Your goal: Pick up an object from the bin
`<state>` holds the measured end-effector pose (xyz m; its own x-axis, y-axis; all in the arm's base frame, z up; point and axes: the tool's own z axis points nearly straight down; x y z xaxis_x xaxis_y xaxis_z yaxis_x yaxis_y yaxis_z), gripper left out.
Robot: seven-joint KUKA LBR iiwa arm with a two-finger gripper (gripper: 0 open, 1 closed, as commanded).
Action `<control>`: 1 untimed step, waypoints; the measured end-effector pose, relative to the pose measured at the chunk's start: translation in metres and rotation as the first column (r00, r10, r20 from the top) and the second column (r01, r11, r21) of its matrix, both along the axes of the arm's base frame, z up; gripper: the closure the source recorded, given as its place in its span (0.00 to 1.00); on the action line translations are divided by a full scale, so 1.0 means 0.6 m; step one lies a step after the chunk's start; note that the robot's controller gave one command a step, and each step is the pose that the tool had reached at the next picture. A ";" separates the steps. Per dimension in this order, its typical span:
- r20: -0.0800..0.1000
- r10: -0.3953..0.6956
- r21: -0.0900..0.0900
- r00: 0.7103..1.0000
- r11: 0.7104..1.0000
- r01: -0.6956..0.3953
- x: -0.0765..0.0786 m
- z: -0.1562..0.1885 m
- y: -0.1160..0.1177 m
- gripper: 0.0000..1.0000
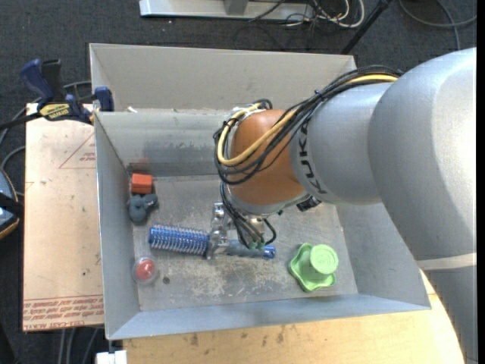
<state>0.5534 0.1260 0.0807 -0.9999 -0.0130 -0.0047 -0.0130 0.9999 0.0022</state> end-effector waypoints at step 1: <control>0.002 0.257 -0.001 0.966 0.966 -0.257 -0.039 0.228 0.025 1.00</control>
Offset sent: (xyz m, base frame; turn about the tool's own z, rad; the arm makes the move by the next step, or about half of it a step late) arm -0.0243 0.0135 0.1341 -0.2595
